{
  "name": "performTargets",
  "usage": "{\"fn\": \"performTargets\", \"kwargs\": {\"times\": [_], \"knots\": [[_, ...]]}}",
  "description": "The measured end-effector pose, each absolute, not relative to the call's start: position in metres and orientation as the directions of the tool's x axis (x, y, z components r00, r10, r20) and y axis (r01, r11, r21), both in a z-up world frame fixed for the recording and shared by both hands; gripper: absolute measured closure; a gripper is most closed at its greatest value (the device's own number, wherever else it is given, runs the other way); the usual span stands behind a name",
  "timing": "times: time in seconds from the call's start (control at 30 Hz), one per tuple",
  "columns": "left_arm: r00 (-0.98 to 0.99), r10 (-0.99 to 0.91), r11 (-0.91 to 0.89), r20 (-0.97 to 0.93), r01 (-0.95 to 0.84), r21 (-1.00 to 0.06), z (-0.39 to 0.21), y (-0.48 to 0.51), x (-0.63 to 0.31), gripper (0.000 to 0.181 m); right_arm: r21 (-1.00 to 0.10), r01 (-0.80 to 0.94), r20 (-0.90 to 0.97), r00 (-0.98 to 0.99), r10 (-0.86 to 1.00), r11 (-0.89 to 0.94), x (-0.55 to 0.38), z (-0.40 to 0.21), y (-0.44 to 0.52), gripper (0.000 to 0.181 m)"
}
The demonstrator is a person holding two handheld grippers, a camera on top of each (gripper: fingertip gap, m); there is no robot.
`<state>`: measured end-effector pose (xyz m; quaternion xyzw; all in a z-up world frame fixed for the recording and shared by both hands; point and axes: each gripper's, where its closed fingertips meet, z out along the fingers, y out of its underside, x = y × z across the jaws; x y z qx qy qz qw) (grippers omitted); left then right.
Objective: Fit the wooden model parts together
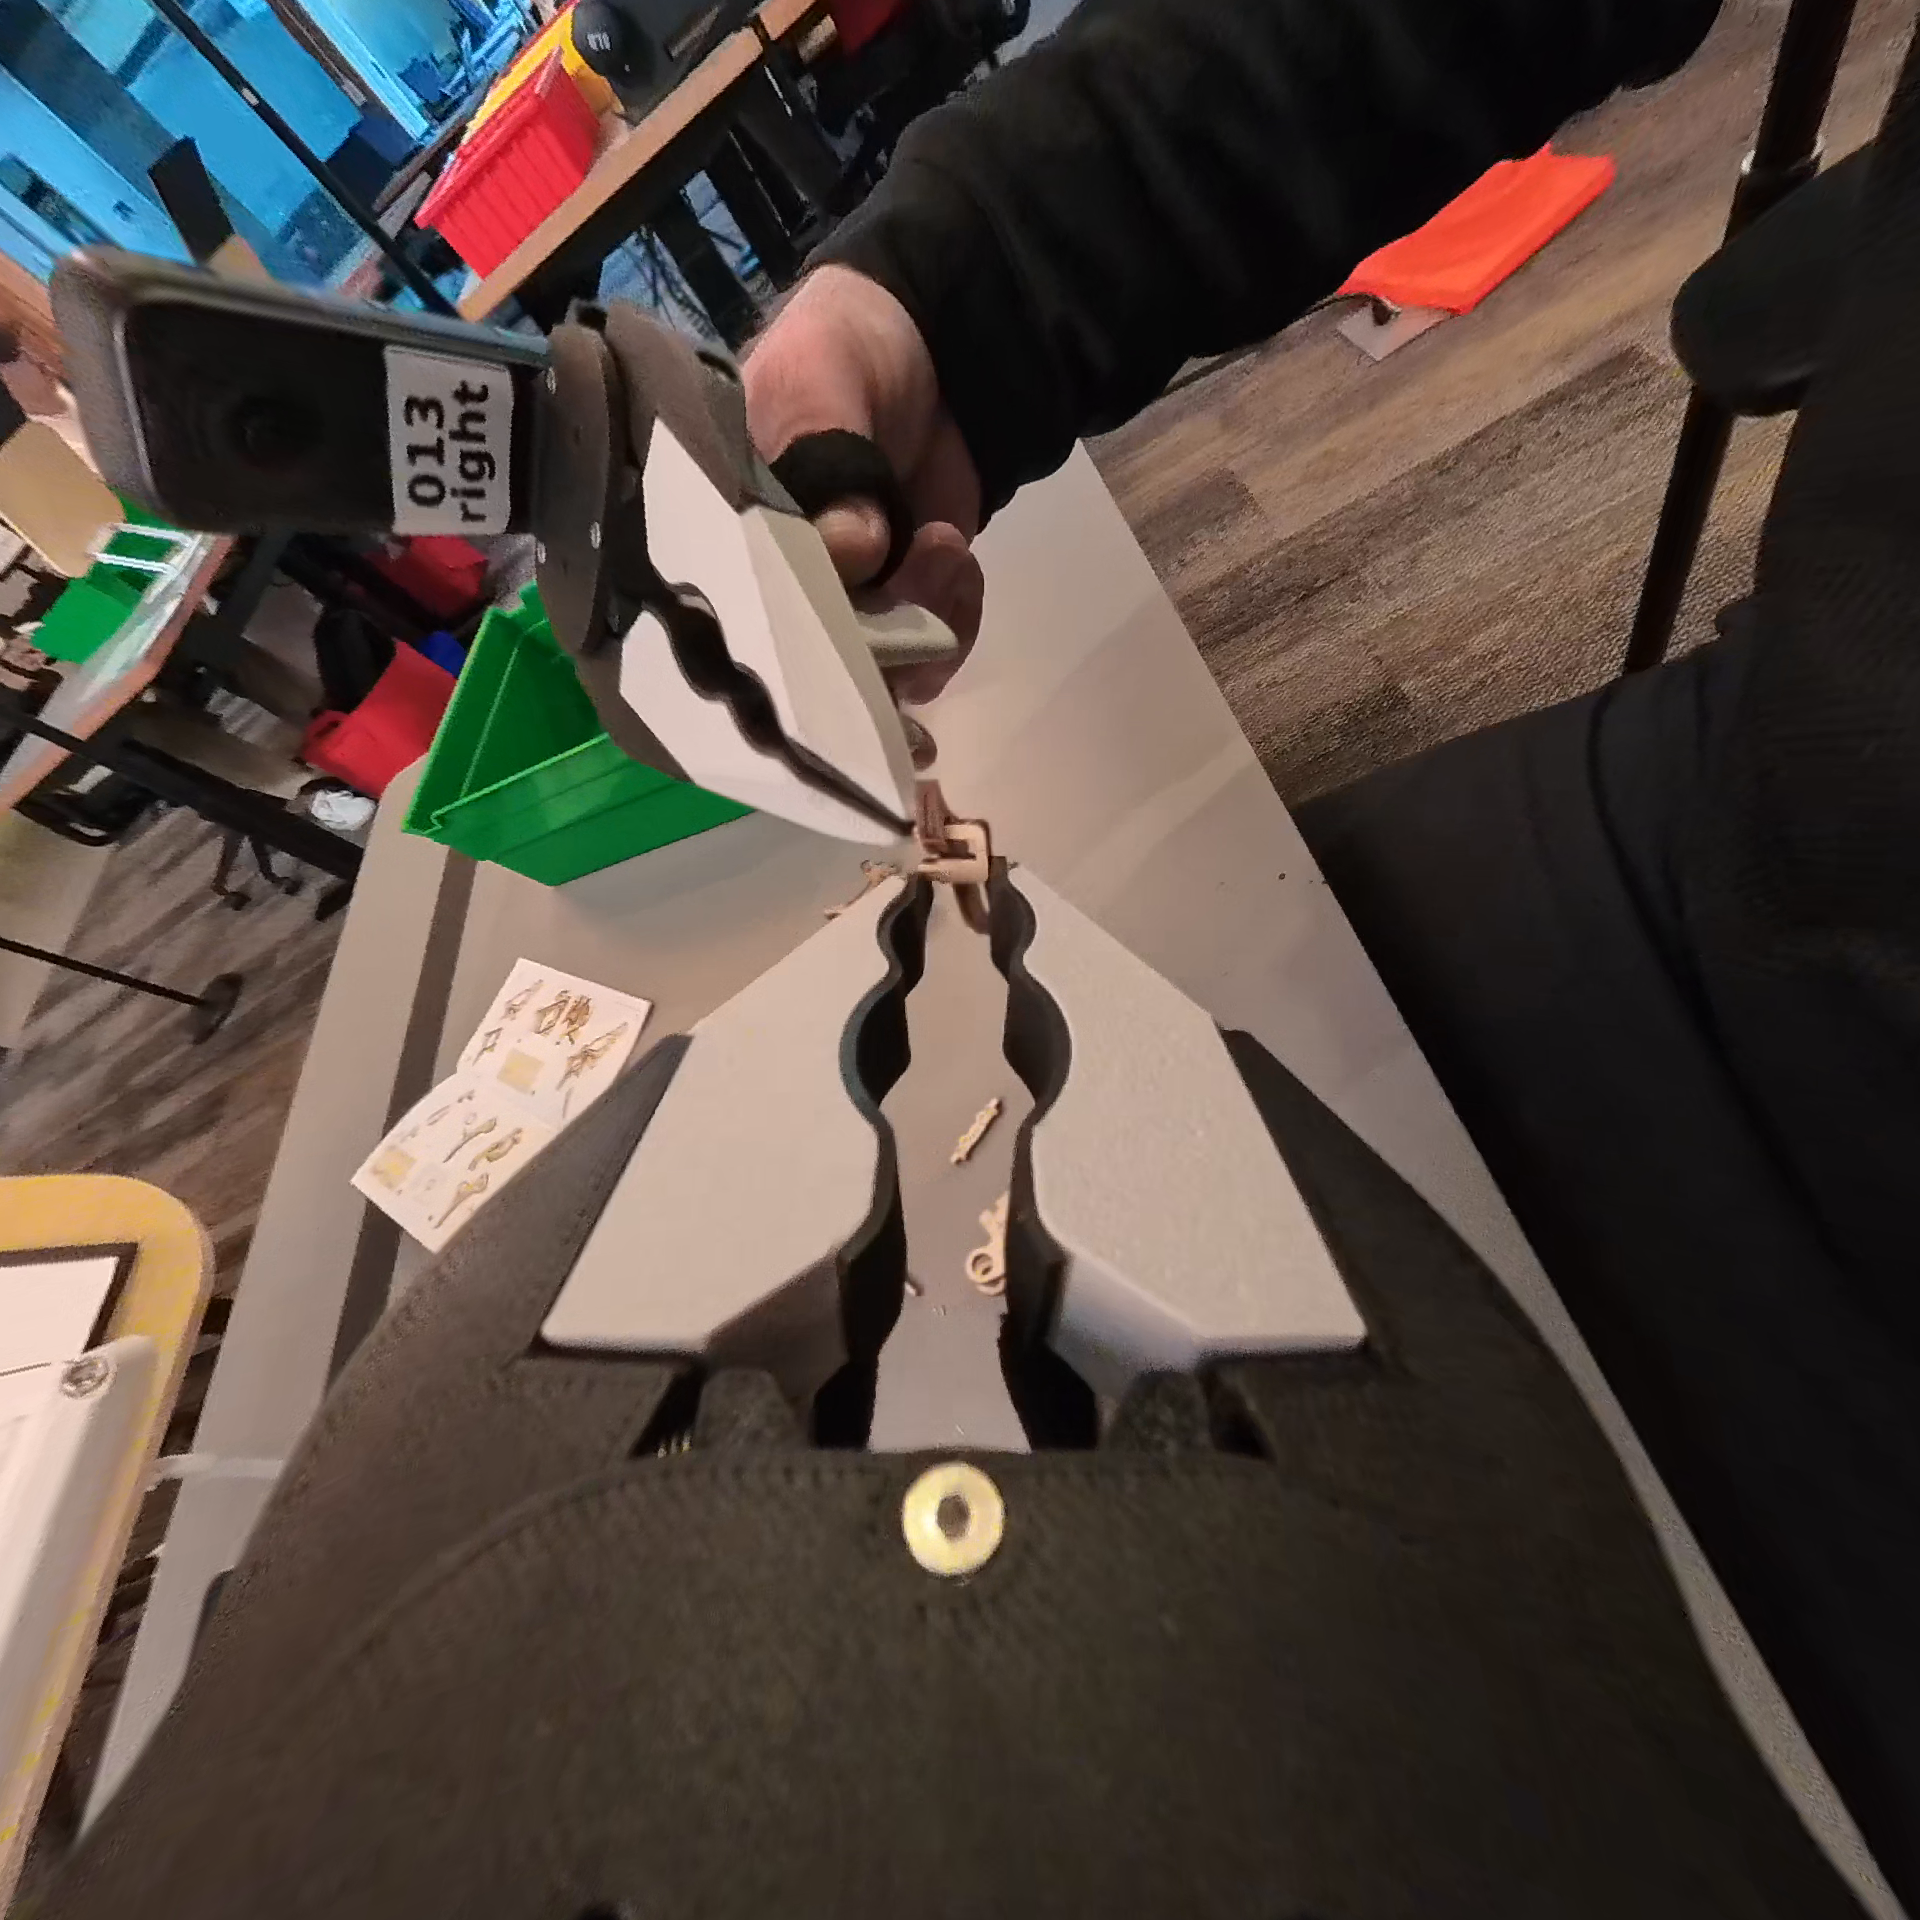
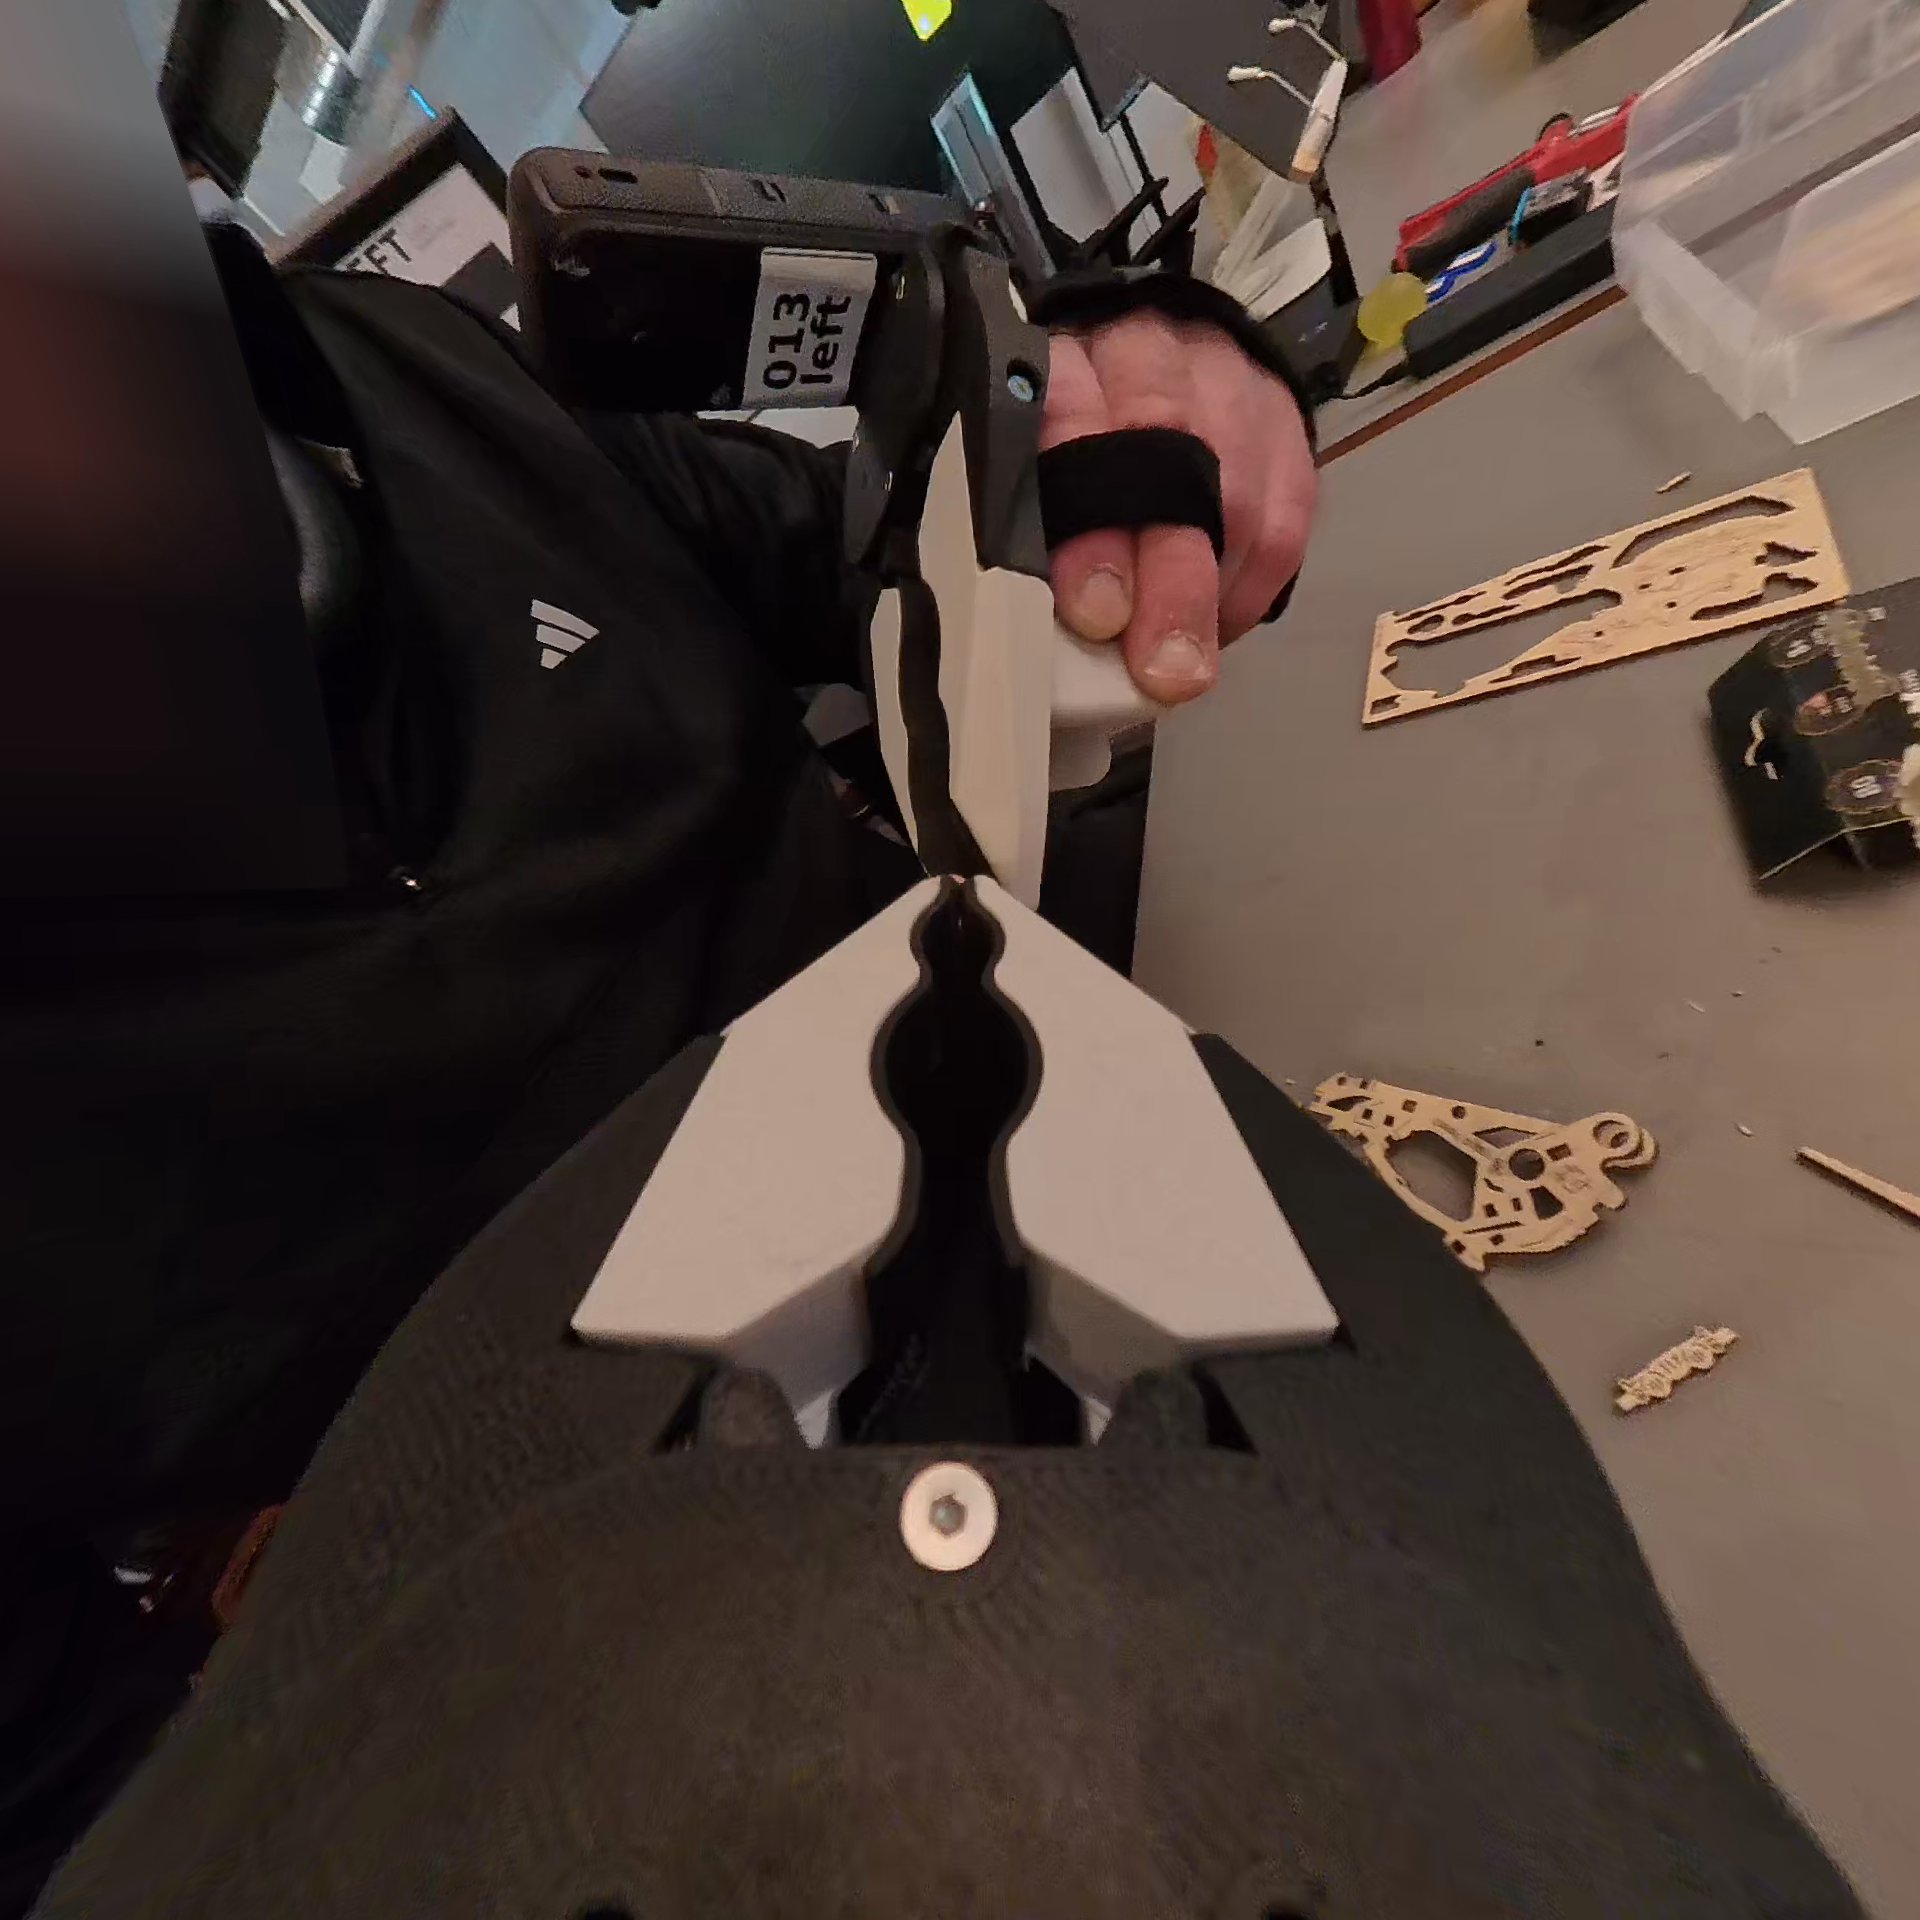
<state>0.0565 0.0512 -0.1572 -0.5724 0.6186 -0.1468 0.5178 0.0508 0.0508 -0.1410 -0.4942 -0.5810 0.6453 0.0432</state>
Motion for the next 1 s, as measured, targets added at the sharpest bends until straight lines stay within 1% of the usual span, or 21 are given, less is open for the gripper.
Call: {"fn": "performTargets", "kwargs": {"times": [0.17, 0.2, 0.23, 0.27, 0.33, 0.4, 0.5, 0.63, 0.7, 0.77, 0.8, 0.9, 1.0], "knots": [[0.169, -0.838, 0.338, -0.519, -0.586, -0.736, -0.159, 0.049, 0.057, 0.171, -0.762, 0.563, -0.620, -0.493, 0.611, -0.319, 0.051, -0.143, 0.044, 0.181], [0.151, -0.829, 0.351, -0.539, -0.609, -0.711, -0.163, 0.049, 0.057, 0.181, -0.759, 0.574, -0.621, -0.495, 0.607, -0.308, 0.053, -0.144, 0.042, 0.181], [0.157, -0.808, 0.365, -0.568, -0.622, -0.692, -0.162, 0.051, 0.056, 0.181, -0.762, 0.573, -0.613, -0.490, 0.619, -0.301, 0.053, -0.143, 0.043, 0.179], [0.164, -0.792, 0.375, -0.589, -0.630, -0.680, -0.161, 0.052, 0.055, 0.181, -0.775, 0.558, -0.591, -0.475, 0.652, -0.297, 0.051, -0.143, 0.048, 0.181], [0.165, -0.782, 0.388, -0.602, -0.627, -0.675, -0.158, 0.052, 0.056, 0.181, -0.789, 0.524, -0.583, -0.472, 0.662, -0.321, 0.049, -0.138, 0.053, 0.181], [0.170, -0.773, 0.391, -0.611, -0.631, -0.670, -0.158, 0.054, 0.055, 0.181, -0.797, 0.525, -0.560, -0.459, 0.689, -0.298, 0.048, -0.142, 0.053, 0.181], [0.178, -0.768, 0.393, -0.616, -0.628, -0.672, -0.161, 0.057, 0.056, 0.181, -0.801, 0.503, -0.566, -0.456, 0.687, -0.326, 0.049, -0.140, 0.057, 0.180], [0.180, -0.781, 0.378, -0.599, -0.626, -0.682, -0.174, 0.060, 0.060, 0.181, -0.797, 0.492, -0.572, -0.429, 0.699, -0.351, 0.049, -0.152, 0.058, 0.181], [0.182, -0.811, 0.343, -0.556, -0.622, -0.704, -0.187, 0.061, 0.061, 0.181, -0.786, 0.514, -0.570, -0.390, 0.723, -0.342, 0.053, -0.167, 0.061, 0.181], [0.150, -0.822, 0.322, -0.550, -0.674, -0.665, -0.212, 0.065, 0.058, 0.181, -0.766, 0.517, -0.597, -0.352, 0.721, -0.381, 0.060, -0.180, 0.064, 0.181], [0.142, -0.839, 0.299, -0.526, -0.687, -0.662, -0.223, 0.065, 0.055, 0.181, -0.764, 0.514, -0.596, -0.327, 0.734, -0.391, 0.065, -0.186, 0.066, 0.181], [0.173, -0.884, 0.208, -0.435, -0.687, -0.696, -0.238, 0.068, 0.045, 0.181, -0.766, 0.526, -0.547, -0.229, 0.805, -0.371, 0.085, -0.207, 0.072, 0.181], [0.197, -0.911, 0.132, -0.363, -0.694, -0.707, -0.250, 0.072, 0.041, 0.174, -0.772, 0.543, -0.455, -0.109, 0.884, -0.331, 0.100, -0.232, 0.081, 0.180]]}}
